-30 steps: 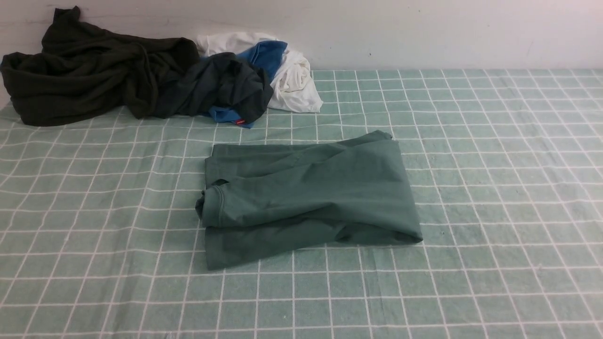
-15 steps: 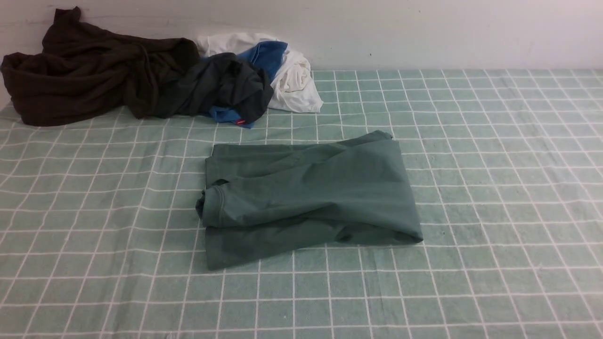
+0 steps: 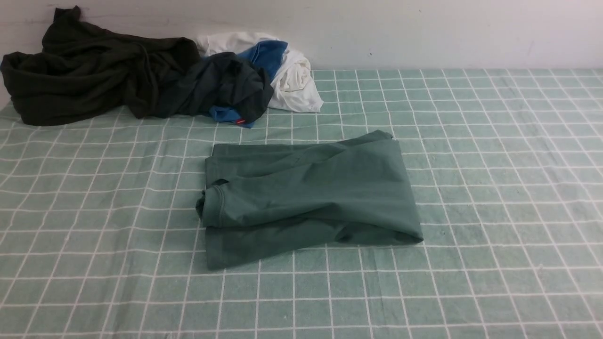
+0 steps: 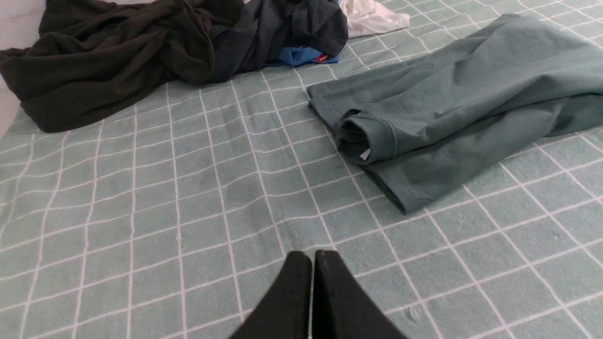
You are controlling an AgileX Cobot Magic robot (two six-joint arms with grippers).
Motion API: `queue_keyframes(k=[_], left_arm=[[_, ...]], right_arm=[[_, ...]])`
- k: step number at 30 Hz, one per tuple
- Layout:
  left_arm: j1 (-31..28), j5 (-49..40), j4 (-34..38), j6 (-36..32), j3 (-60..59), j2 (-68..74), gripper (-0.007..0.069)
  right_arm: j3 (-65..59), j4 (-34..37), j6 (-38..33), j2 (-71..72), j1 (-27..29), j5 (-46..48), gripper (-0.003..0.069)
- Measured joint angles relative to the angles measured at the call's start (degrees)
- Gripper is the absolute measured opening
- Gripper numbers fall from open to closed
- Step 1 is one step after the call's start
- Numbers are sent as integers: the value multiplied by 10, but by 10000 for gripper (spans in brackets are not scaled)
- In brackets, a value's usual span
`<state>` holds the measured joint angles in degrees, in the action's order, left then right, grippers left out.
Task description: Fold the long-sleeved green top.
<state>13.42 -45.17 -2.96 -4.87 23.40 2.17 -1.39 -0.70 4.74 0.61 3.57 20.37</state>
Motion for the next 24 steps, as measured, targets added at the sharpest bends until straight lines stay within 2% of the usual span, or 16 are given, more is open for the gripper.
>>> queue_keyframes(k=[18, 22, 24], left_arm=[[0, 2, 3, 0, 0, 0, -4], [-2, 60, 23, 0, -16, 1, -4], [-15, 146, 42, 0, -50, 1, -4]], right_arm=[[0, 0, 0, 0, 0, 0, -14], [0, 0, 0, 0, 0, 0, -14], [0, 0, 0, 0, 0, 0, -14]])
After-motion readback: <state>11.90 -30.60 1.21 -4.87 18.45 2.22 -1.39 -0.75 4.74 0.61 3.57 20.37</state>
